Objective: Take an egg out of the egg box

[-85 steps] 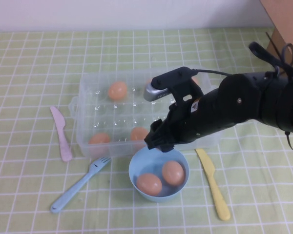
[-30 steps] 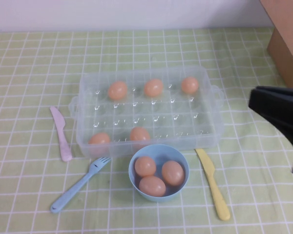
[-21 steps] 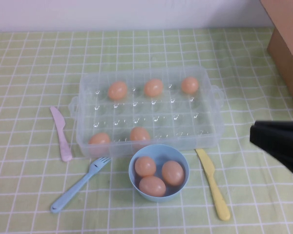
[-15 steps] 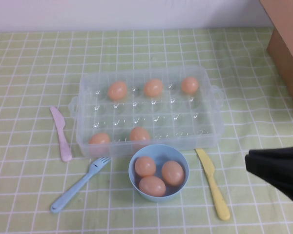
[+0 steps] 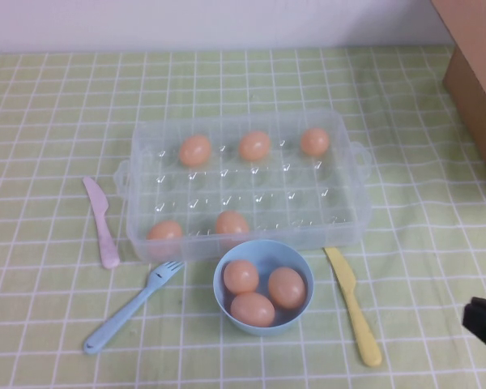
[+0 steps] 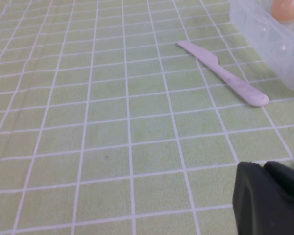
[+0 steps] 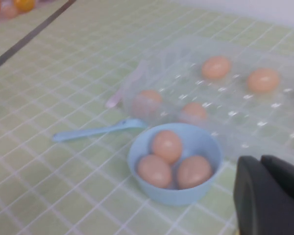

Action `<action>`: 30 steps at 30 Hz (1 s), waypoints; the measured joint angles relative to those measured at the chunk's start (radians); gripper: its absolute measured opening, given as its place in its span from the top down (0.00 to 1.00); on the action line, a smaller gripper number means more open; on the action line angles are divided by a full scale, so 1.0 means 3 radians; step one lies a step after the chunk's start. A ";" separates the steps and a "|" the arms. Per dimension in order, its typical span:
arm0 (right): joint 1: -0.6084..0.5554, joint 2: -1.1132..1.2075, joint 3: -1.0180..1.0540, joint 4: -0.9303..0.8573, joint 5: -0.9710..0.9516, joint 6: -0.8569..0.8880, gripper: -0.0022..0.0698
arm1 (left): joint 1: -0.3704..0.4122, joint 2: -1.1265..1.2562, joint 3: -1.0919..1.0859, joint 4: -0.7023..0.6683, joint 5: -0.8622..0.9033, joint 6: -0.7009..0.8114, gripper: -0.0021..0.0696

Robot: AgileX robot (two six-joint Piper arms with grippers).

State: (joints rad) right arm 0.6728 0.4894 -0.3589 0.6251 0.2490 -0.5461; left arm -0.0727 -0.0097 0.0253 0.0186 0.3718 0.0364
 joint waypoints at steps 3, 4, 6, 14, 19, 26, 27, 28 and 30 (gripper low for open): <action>-0.0066 -0.0266 0.0285 0.0000 -0.0323 0.0000 0.99 | 0.0000 0.0000 0.0000 0.0000 0.0000 0.0000 0.98; -0.0146 -0.0359 0.0377 0.0000 -0.0383 0.0000 0.99 | 0.0000 0.0000 0.0000 0.0000 0.0000 0.0000 0.98; -0.0354 -0.0507 0.0538 0.0012 -0.0473 0.0000 0.99 | 0.0000 0.0000 0.0000 0.0000 0.0000 0.0000 0.98; -0.1523 -0.1027 0.0974 0.0019 -0.0497 0.0000 0.99 | 0.0000 0.0000 0.0000 0.0000 0.0000 0.0000 0.98; -0.2154 -0.1272 0.1089 0.0026 -0.0341 0.0000 0.99 | 0.0000 0.0000 0.0000 0.0000 0.0000 0.0000 0.98; -0.2540 -0.1349 0.1137 0.0026 0.0185 0.0000 0.99 | 0.0000 0.0000 0.0000 0.0000 0.0000 0.0000 0.98; -0.2547 -0.1349 0.1142 0.0026 0.0238 0.0000 0.99 | 0.0000 0.0000 0.0000 0.0000 0.0000 0.0000 0.98; -0.2548 -0.1349 0.1142 0.0026 0.0282 0.0000 0.99 | 0.0000 0.0000 0.0000 0.0000 0.0000 0.0000 0.98; -0.2554 -0.1349 0.1144 0.0026 0.0372 0.0000 0.99 | 0.0000 0.0000 0.0000 0.0000 0.0000 0.0000 0.98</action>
State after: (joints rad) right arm -0.0934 0.0848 -0.0156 0.6330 0.3604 -0.5461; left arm -0.0727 -0.0097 0.0253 0.0186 0.3718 0.0364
